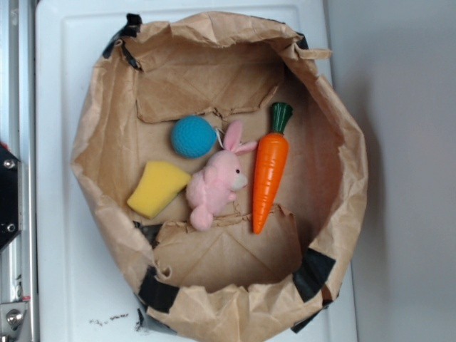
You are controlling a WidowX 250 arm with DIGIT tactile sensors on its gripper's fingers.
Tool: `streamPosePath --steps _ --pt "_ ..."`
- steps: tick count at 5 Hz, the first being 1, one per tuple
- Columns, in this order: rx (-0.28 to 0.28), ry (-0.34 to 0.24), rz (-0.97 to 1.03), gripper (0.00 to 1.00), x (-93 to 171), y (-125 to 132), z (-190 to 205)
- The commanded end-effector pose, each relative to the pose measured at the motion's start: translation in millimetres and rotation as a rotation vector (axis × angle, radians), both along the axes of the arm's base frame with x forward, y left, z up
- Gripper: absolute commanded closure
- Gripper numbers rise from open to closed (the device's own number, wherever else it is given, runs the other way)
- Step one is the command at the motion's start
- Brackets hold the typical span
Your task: Grab the blue ball.
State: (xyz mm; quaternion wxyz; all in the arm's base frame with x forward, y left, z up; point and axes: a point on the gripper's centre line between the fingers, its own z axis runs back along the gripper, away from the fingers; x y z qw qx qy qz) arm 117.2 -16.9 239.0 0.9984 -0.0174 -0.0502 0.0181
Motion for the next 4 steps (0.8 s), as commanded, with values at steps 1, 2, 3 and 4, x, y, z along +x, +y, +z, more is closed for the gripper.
streamPosePath --steps 1,2,3,4 --pt "0.0 0.0 0.0 0.0 0.0 0.0 0.0" --pt "-0.029 -0.007 0.203 0.0 -3.4 2.2 10.2" --pt "0.033 0.01 0.452 0.0 -53.4 15.1 7.0" --pt "0.046 0.013 0.496 0.0 -3.9 39.3 -42.6"
